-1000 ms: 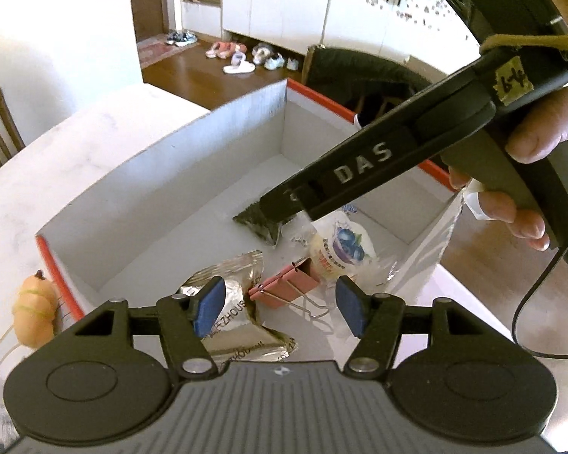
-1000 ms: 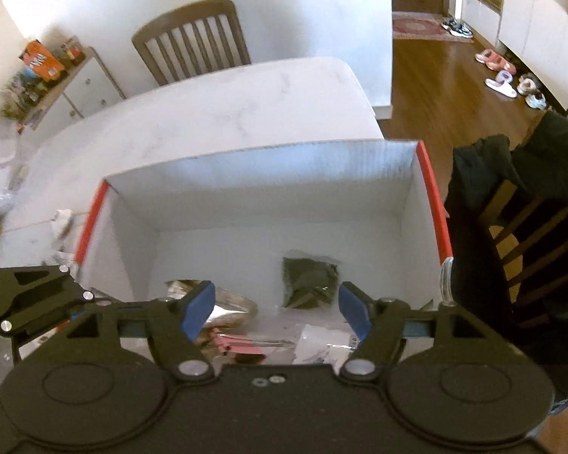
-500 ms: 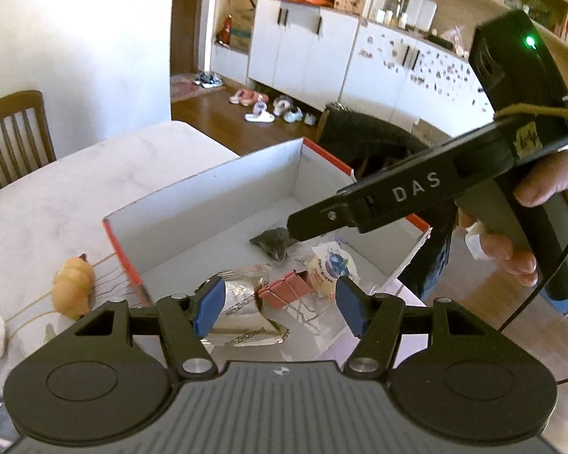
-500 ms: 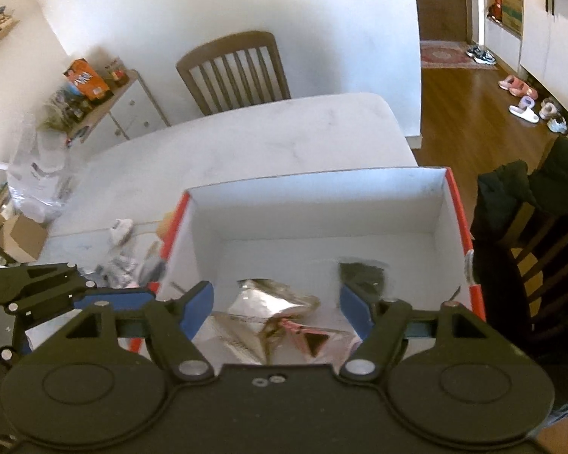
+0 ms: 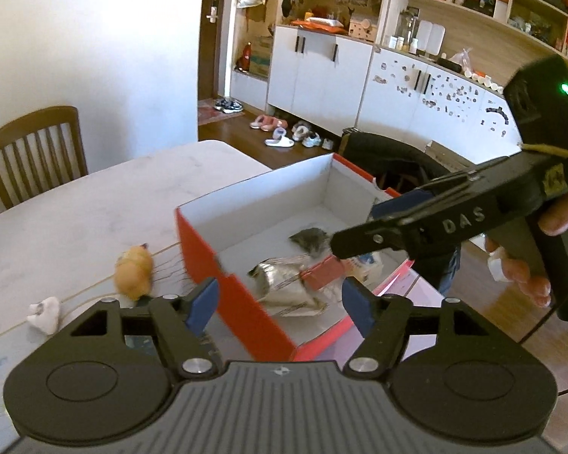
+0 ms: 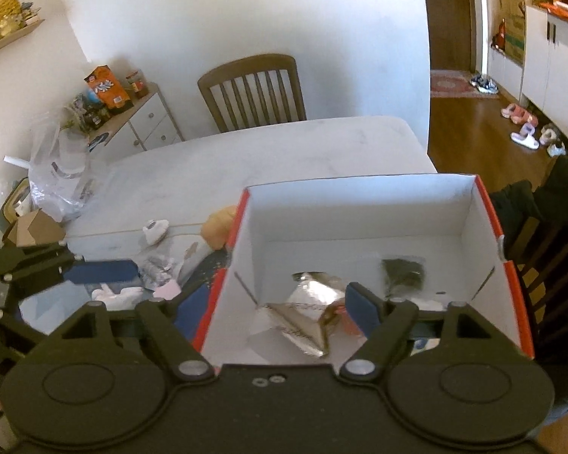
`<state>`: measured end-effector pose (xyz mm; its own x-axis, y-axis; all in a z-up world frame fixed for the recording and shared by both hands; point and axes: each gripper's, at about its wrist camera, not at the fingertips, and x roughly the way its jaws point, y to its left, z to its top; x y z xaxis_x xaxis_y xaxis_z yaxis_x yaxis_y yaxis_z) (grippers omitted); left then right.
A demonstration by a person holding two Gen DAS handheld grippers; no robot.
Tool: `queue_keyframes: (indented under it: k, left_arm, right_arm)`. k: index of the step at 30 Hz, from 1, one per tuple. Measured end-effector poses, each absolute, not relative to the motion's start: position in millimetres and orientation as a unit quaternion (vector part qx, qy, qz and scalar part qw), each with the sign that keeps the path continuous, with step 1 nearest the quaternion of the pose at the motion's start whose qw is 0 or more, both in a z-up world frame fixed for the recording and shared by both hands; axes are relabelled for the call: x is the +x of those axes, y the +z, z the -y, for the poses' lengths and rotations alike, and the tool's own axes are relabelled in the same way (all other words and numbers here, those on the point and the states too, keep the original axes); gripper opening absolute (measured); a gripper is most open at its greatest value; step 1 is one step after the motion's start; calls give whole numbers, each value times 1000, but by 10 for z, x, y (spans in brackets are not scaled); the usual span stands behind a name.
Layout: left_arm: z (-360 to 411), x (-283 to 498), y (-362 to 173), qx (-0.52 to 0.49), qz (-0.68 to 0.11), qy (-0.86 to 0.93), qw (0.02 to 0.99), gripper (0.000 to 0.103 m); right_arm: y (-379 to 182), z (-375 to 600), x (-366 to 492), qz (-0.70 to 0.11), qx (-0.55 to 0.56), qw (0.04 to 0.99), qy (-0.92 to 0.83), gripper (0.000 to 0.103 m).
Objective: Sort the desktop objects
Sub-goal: 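Withdraw both tools from the shoebox back over the table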
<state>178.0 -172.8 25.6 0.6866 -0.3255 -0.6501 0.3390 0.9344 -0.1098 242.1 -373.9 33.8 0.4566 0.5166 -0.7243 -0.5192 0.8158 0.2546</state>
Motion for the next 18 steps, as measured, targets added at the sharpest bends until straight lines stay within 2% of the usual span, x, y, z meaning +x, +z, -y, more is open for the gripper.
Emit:
queue_keyframes:
  k: [10,18]
  left_arm:
    - [1096,1491,185,0,-356,-150,922,80]
    - [591,1362,98,-7,-361,-127,924,89]
  right_arm:
    - [242,3436,2006,-414,6,862,292,93]
    - [120,3040,1709,-418,-1,859,296,94]
